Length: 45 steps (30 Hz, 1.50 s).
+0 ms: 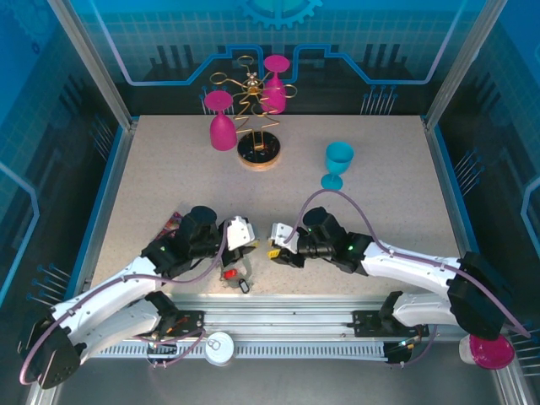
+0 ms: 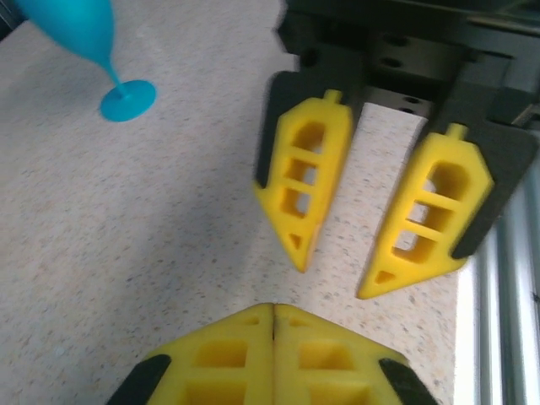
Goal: Put the keys on the keyring
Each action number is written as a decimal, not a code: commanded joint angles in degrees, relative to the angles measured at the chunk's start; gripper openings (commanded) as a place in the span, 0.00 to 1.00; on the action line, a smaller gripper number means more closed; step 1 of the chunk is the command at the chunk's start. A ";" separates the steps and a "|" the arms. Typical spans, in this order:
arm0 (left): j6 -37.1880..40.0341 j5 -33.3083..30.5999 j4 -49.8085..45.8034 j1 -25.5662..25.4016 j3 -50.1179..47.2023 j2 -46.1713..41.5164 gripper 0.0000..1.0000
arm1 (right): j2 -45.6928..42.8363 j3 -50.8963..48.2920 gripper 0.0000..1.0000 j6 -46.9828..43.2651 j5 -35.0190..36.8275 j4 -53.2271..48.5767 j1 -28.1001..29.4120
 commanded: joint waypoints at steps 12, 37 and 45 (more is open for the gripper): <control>-77.95 -38.15 -28.71 1.50 3.92 1.72 0.52 | -1.93 -3.23 0.29 6.78 3.66 3.93 -1.85; -68.25 -29.73 -23.47 10.01 6.16 23.60 0.34 | -3.62 -4.60 0.29 8.19 3.78 4.47 -1.06; -77.99 -30.14 -29.99 10.27 5.95 20.69 0.36 | -3.70 -4.62 0.29 8.21 3.67 4.14 -1.01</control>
